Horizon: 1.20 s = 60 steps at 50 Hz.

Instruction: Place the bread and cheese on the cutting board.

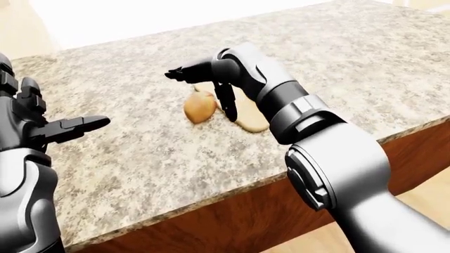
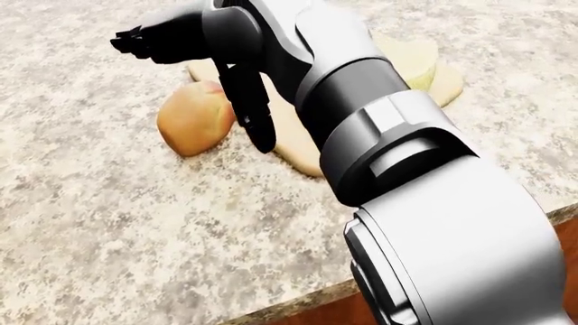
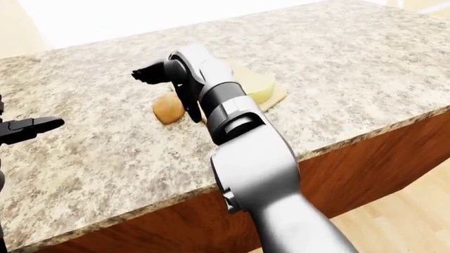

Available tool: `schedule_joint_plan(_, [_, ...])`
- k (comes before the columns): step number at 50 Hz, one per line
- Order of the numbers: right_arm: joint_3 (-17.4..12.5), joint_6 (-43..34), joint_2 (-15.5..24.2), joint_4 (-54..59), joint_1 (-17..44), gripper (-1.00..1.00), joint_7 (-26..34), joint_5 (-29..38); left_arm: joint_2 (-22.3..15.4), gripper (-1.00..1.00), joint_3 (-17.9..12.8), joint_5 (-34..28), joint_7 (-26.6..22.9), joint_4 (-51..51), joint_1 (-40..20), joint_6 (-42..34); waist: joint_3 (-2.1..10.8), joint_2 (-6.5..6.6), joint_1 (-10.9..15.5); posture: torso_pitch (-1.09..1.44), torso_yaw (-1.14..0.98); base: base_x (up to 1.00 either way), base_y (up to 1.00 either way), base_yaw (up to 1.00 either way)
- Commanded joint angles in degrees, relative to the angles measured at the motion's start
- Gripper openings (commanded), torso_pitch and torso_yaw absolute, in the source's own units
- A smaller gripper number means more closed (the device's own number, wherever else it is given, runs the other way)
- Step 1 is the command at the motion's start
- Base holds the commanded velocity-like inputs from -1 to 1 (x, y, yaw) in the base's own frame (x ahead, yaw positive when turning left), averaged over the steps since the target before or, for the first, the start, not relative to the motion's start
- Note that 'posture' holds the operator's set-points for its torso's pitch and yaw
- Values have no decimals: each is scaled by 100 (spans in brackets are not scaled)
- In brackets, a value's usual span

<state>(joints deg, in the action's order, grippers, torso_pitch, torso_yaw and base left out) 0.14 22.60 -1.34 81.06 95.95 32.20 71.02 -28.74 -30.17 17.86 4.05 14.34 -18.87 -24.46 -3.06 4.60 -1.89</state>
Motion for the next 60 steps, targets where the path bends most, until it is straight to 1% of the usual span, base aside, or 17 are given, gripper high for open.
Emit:
schedule_joint_plan(1, [-44, -23, 44, -219, 222, 100, -104, -57, -125, 100, -99, -1, 8, 193, -120, 160, 157, 54, -4, 0, 0, 0, 0, 0])
schedule_joint_plan(5, [-46, -85, 1, -218, 164, 100, -94, -54, -128, 100, -101, 6, 11, 190, -126, 158, 158, 54, -3, 0, 0, 0, 0, 0])
schedule_joint_plan(12, [-18, -140, -89, -219, 71, 100, 201, -53, -108, 100, -108, 15, 10, 171, -100, 196, 161, 58, -2, 0, 0, 0, 0, 0])
schedule_joint_plan(38, [35, -68, -147, -210, -68, 100, 53, 145, -62, 100, -124, 30, 2, 182, -10, 251, 175, 71, -2, 0, 0, 0, 0, 0])
schedule_joint_plan(39, [40, -65, -142, -209, -76, 94, 39, 158, -54, 100, -122, 27, 0, 185, 0, 256, 175, 70, -2, 0, 0, 0, 0, 0])
schedule_joint_plan(40, [40, -64, -141, -209, -80, 79, 23, 165, -51, 100, -122, 26, -2, 191, 4, 254, 174, 69, -1, 0, 0, 0, 0, 0])
schedule_joint_plan(41, [42, -62, -140, -209, -85, 69, 8, 174, -51, 100, -127, 28, -2, 194, 4, 250, 174, 68, -1, 0, 0, 0, 0, 0])
schedule_joint_plan(42, [49, -54, -136, -208, -90, 47, -2, 190, -51, 100, -129, 27, -3, 193, 4, 250, 175, 68, 0, 0, 0, 0, 0, 0])
schedule_joint_plan(43, [49, -39, -134, -208, -93, 37, 0, 197, -47, 100, -130, 26, -3, 197, 8, 251, 175, 67, 0, 0, 0, 0, 0, 0])
schedule_joint_plan(44, [44, -38, -134, -208, -94, 38, 0, 197, -43, 100, -131, 27, -3, 198, 10, 251, 175, 66, 0, 0, 0, 0, 0, 0])
schedule_joint_plan(46, [42, -25, -125, -207, -92, 18, -21, 211, -36, 100, -122, 32, -5, 226, 10, 237, 176, 65, 0, 0, 0, 0, 0, 0])
schedule_joint_plan(47, [43, -17, -123, -207, -95, 4, -28, 218, -33, 100, -109, 37, -1, 247, -2, 221, 182, 65, 3, 0, 0, 0, 0, 0])
schedule_joint_plan(52, [28, 17, -135, -207, -99, -12, -43, 223, -30, 100, -119, 24, -13, 219, 0, 245, 179, 65, 9, 0, 0, 0, 0, 0])
schedule_joint_plan(56, [16, 43, -143, -209, -103, -15, -59, 211, -28, 100, -117, 36, -13, 228, -4, 248, 188, 67, 11, 0, 0, 0, 0, 0])
schedule_joint_plan(57, [17, 47, -144, -208, -109, -18, -63, 211, -32, 100, -122, 37, -13, 229, -6, 249, 191, 66, 12, 0, 0, 0, 0, 0])
schedule_joint_plan(58, [12, 48, -147, -208, -113, -28, -68, 205, -34, 100, -127, 40, -12, 226, -7, 252, 193, 65, 13, 0, 0, 0, 0, 0])
schedule_joint_plan(60, [8, 54, -145, -208, -110, -31, -76, 199, -39, 100, -131, 47, -17, 225, -10, 259, 194, 67, 14, 0, 0, 0, 0, 0])
